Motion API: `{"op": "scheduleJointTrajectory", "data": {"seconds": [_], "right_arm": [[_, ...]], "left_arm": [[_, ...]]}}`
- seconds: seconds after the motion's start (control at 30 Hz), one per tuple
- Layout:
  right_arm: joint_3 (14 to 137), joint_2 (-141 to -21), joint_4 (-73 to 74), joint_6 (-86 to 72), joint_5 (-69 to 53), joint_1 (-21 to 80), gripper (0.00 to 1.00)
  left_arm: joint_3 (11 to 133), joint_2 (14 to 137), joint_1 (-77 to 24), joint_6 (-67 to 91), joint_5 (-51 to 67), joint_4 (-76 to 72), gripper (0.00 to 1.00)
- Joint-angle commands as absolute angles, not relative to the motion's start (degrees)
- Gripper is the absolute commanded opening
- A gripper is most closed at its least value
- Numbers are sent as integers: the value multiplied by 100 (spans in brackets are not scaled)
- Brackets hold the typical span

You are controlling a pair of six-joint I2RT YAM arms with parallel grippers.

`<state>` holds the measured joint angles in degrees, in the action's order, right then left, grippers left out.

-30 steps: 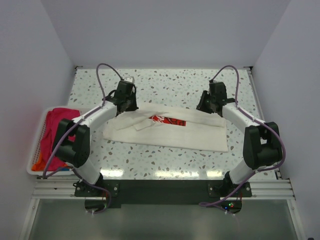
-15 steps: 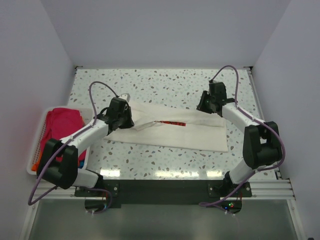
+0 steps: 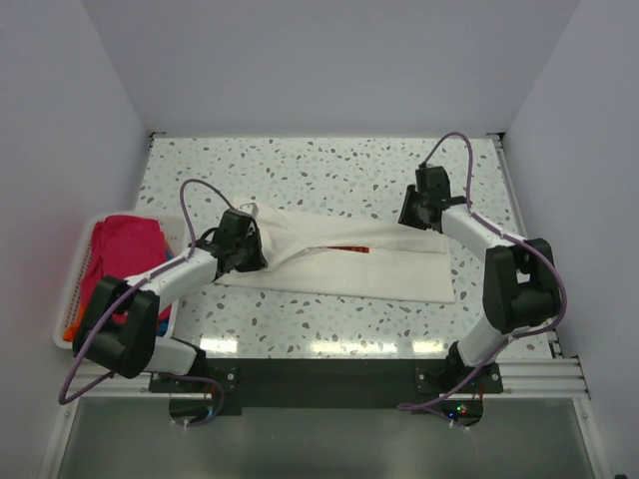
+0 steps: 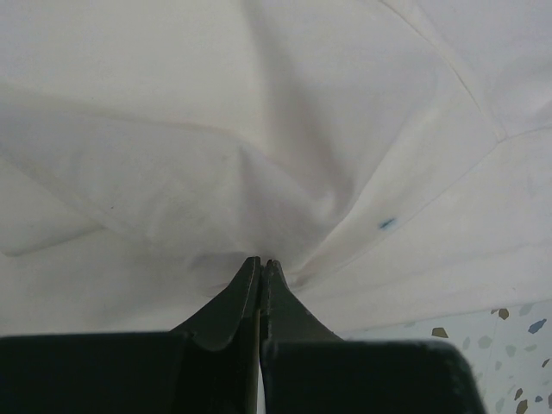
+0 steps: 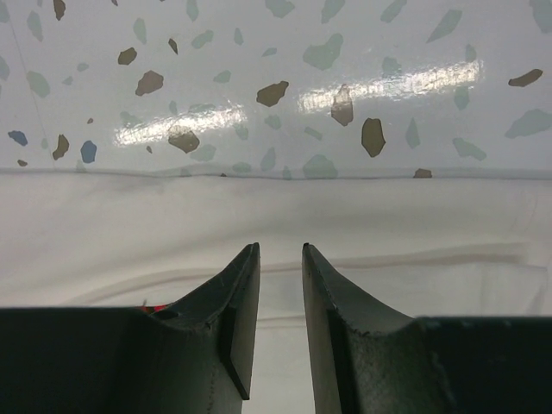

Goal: Fold and stack the t-shirts
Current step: Fold the tshirt

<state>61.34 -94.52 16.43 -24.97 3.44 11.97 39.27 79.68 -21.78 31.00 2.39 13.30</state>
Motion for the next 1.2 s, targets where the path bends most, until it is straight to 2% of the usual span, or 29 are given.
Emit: {"op": "scheduleJointTrajectory", "data": {"seconds": [0.0, 0.13, 0.23, 0.4, 0.9, 1.1, 1.17], "right_arm": [[6021, -9527, 1670, -2356, 676, 1204, 31], [5941, -9606, 1758, -2312, 879, 1204, 33], [5898, -9677, 1758, -2294, 958, 1204, 33], [5819, -9712, 1828, -2294, 958, 1204, 33], [4501, -8315, 1758, -2399, 449, 1213, 33], [3938, -7586, 1714, -2601, 281, 1195, 33], [3850, -7367, 1802, -2680, 255, 1204, 33]], "left_arm": [[3937, 7840, -2197, 3252, 203, 1081, 1], [3964, 7831, -2197, 3313, 106, 1099, 3], [3946, 7805, -2189, 3375, 106, 1046, 12], [3973, 7805, -2197, 3401, 97, 1028, 16], [4087, 8016, -2197, 3454, 193, 888, 24], [4131, 7989, -2197, 3463, 237, 896, 32], [4183, 7849, -2197, 3489, 263, 914, 38]]}}
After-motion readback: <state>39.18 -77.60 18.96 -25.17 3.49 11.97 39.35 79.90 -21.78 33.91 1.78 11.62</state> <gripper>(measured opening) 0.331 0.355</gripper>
